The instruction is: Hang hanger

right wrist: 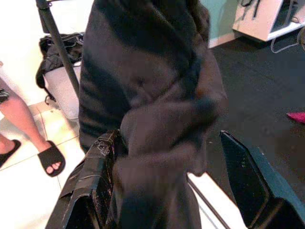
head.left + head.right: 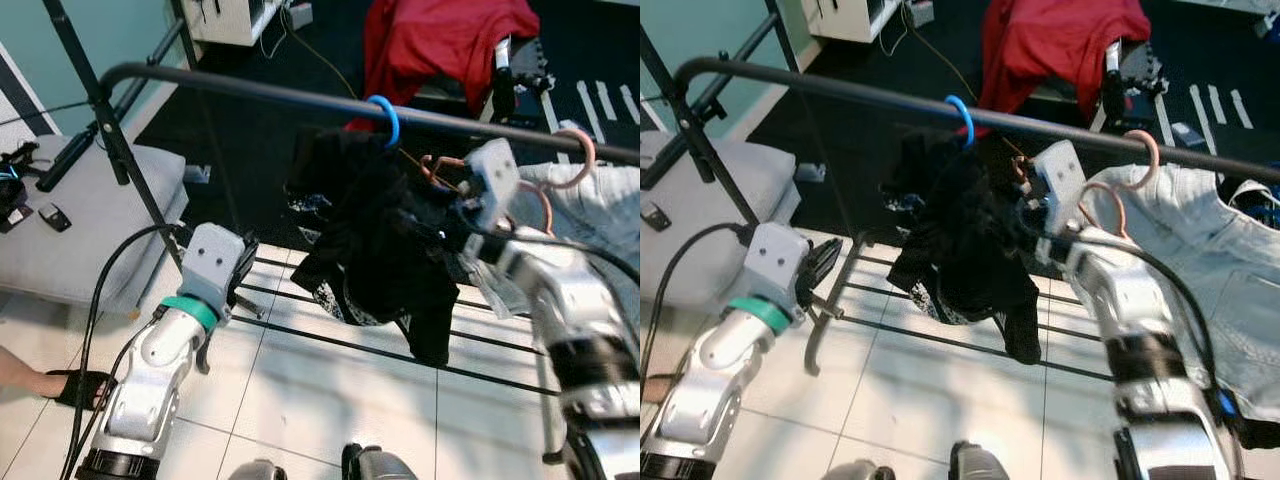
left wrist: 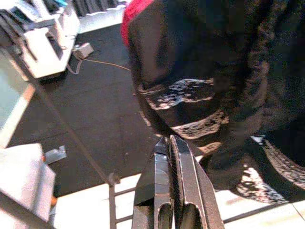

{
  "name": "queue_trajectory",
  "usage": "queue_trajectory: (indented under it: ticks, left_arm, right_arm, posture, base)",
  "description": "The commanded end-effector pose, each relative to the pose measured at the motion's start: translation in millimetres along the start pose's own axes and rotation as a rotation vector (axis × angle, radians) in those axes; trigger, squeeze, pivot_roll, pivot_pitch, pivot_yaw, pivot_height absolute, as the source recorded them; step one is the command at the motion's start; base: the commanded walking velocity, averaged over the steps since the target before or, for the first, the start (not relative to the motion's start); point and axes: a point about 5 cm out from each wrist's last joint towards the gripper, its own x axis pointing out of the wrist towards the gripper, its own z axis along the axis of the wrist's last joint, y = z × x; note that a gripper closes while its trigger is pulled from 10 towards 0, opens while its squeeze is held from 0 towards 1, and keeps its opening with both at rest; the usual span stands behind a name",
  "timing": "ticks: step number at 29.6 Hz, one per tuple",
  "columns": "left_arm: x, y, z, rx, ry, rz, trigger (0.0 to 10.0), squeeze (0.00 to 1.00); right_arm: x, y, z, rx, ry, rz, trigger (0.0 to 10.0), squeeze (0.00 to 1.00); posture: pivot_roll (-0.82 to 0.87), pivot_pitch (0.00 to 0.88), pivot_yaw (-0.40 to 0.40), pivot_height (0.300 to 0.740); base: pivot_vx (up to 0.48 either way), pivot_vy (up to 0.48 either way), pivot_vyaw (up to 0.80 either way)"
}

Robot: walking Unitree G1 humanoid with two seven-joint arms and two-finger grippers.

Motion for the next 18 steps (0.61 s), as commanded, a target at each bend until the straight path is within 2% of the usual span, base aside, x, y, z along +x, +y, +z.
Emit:
queue_trajectory:
  ticks: [1,4,5,6,7,8,9,11,18]
  left_arm:
    - [-3.6,1.0,-4.2,0.004,0.026,0.005,10.0,0.0]
    - [-3.6,1.1,-4.1,0.004,0.026,0.005,10.0,0.0]
    - [-4.6,1.3,-4.4,0.003,0.028,0.009,10.0,0.0]
    - [-5.4,1.5,-4.5,0.003,0.03,0.013,10.0,0.0]
    - [-5.8,1.6,-4.5,0.002,0.031,0.016,10.0,0.0]
    - [-5.8,1.6,-4.5,0.002,0.031,0.016,10.0,0.0]
    - [-5.9,1.6,-4.4,0.001,0.031,0.017,10.0,0.0]
    - [-5.7,1.5,-4.2,0.001,0.031,0.018,10.0,0.0]
    - [-4.7,0.3,-4.1,-0.003,0.032,0.016,10.0,0.0]
  right_arm:
    - [0.3,1.0,-6.5,0.011,0.017,0.001,10.0,0.0]
    - [0.2,0.9,-6.3,0.013,0.018,0.005,10.0,0.0]
    - [4.3,5.3,-3.5,0.067,-0.016,0.065,4.5,0.0]
    - [7.9,10.1,-2.0,0.116,-0.038,0.137,1.8,0.0]
    - [10.1,15.5,-2.1,0.152,-0.045,0.211,0.0,0.0]
    - [10.1,15.5,-2.1,0.152,-0.045,0.211,0.0,0.0]
    - [12.6,18.7,-5.8,0.157,-0.028,0.262,0.0,0.0]
    - [14.1,18.3,-11.6,0.14,0.005,0.262,0.0,0.0]
    - [16.7,5.3,-21.0,0.047,0.054,0.126,0.0,0.0]
  posture:
    - [0.03,0.097,0.054,0.74]
    - [0.03,0.097,0.054,0.74]
    - [0.04,0.095,0.049,0.74]
    - [0.04,0.094,0.049,0.74]
    - [0.04,0.093,0.049,0.74]
    - [0.04,0.093,0.049,0.74]
    - [0.04,0.093,0.049,0.74]
    - [0.04,0.092,0.05,0.74]
    - [0.03,0.091,0.053,0.74]
  base:
    - [0.0,0.0,0.0]
    - [0.0,0.0,0.0]
    - [0.0,0.0,0.0]
    - [0.0,0.0,0.0]
    - [0.0,0.0,0.0]
    - [0.0,0.0,0.0]
    - [0.0,0.0,0.0]
    - [0.0,0.0,0.0]
    - [0.0,0.0,0.0]
